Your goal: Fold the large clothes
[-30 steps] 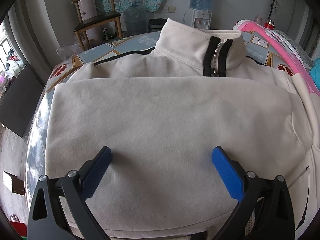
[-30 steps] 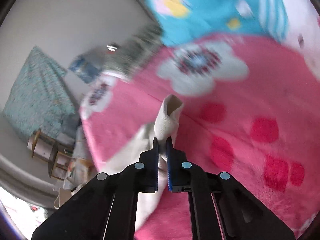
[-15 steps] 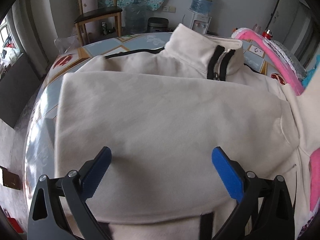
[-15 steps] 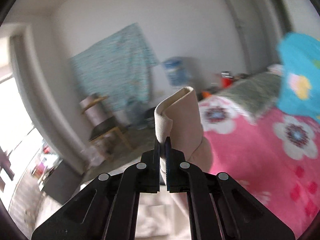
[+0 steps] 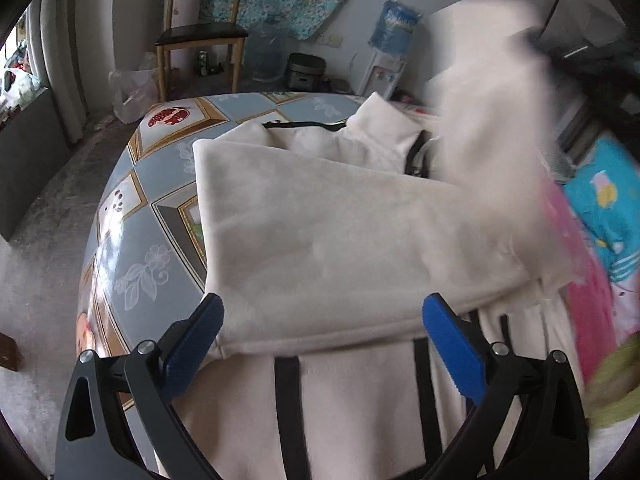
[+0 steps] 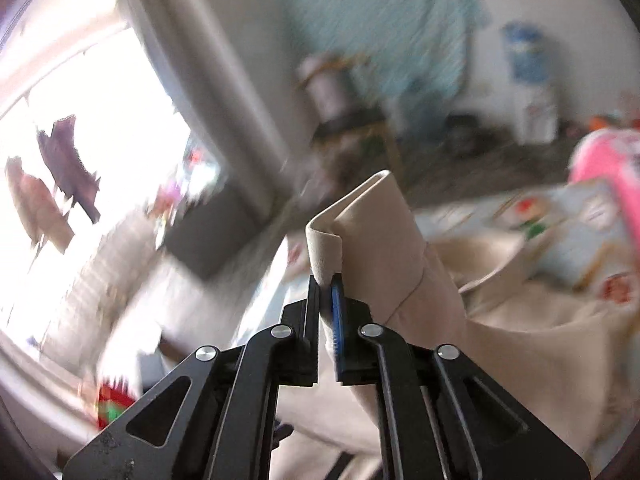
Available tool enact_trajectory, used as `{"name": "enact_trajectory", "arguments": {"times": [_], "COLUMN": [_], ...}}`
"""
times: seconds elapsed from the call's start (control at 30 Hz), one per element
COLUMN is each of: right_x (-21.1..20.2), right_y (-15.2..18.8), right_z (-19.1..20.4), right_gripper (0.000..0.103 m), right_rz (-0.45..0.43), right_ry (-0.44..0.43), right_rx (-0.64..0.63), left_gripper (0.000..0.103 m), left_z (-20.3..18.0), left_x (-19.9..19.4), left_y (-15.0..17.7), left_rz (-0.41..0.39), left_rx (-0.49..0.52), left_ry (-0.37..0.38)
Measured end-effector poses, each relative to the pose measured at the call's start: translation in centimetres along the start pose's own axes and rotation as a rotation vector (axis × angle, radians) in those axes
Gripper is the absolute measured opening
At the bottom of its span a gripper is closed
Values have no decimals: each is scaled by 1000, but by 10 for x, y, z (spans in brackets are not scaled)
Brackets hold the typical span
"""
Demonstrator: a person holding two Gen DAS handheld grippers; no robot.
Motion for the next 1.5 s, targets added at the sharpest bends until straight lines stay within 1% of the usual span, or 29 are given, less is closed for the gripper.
{"name": "enact_trajectory", "arguments": {"times": [0.03,0.07,0.1,0.13,0.17,0.2,0.27,0.37,0.4,0.43,0.47,0.53,0.57,0.63,0.67,0.7,0.77,0.87,0.97,1.03,1.07,1.13,1.17,1.2,1.27,1.33,1.37,1.43,1.5], "right_x": [20,43,61,69,74,69,48,-5,-23,-47,-61,-88,-104,-133,-141,-154,-167,-169,-162,-153,-151,-145,-143,-142,-143,-140,-137,-132,-124], "right_y": [13,30,46,54,64,72,71,66,66,65,66,69,73,84,89,94,103,113,119,123,124,125,124,123,121,120,120,122,123], "right_z": [4,6,5,2,-2,-2,-16,-42,-58,-79,-92,-129,-150,-188,-201,-213,-234,-258,-278,-292,-297,-301,-301,-300,-297,-294,-293,-293,-292], "right_gripper": [23,32,44,45,45,45,45,47,47,47,47,48,49,49,49,49,49,49,40,33,32,27,27,27,27,27,27,29,28], "right_rz": [55,136,207,240,270,275,244,153,122,88,70,39,24,-4,-11,-18,-23,-7,25,49,54,54,53,50,50,53,62,82,105], "right_ry": [-8,-23,-36,-34,-25,-18,-19,-1,19,57,92,177,209,243,255,269,286,307,314,317,315,300,293,292,298,295,297,295,291], "right_rx": [-1,-1,6,11,13,12,29,67,82,102,115,156,197,283,308,334,372,421,462,498,510,530,532,530,512,497,485,474,470], "left_gripper": [98,98,98,98,98,97,93,89,86,82,79,69,67,60,58,55,52,49,42,32,28,7,7,7,7,7,7,7,7], "left_z": [0,0,0,-1,-2,-3,-4,-4,-3,-2,0,9,12,21,24,28,32,36,39,37,36,33,30,29,29,35,38,48,58], "left_x": [-1,-2,-2,-1,1,3,6,16,21,25,30,45,50,66,71,76,87,95,97,96,94,88,81,70,49,34,33,42,54], "left_y": [1,2,3,3,3,2,-2,-14,-20,-24,-30,-44,-48,-59,-63,-66,-72,-75,-75,-74,-74,-75,-76,-78,-80,-79,-77,-65,-55], "left_rz": [-1,-1,-1,-1,1,1,0,3,6,6,8,19,25,50,58,68,93,107,102,90,81,66,57,30,-16,-36,-27,24,66], "left_rx": [1,5,6,7,7,6,3,-17,-27,-35,-46,-69,-76,-86,-87,-88,-94,-102,-102,-83,-69,-42,-40,-43,-54,-90,-108,-134,-157], "left_ry": [7,13,18,23,28,35,49,52,48,43,36,1,-14,-68,-90,-107,-128,-146,-169,-194,-204,-197,-163,-145,-116,-94,-92,-97,-118]}}
Point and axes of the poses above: each gripper's, at about its wrist camera, not at the fingertips, and x roughly the way its jaws point, z to its left, y to its underside, the point moved 8 cm from there along x, roughly the way its jaws point, and after that the axes turned 6 degrees about -y, right-handed, at the moved point
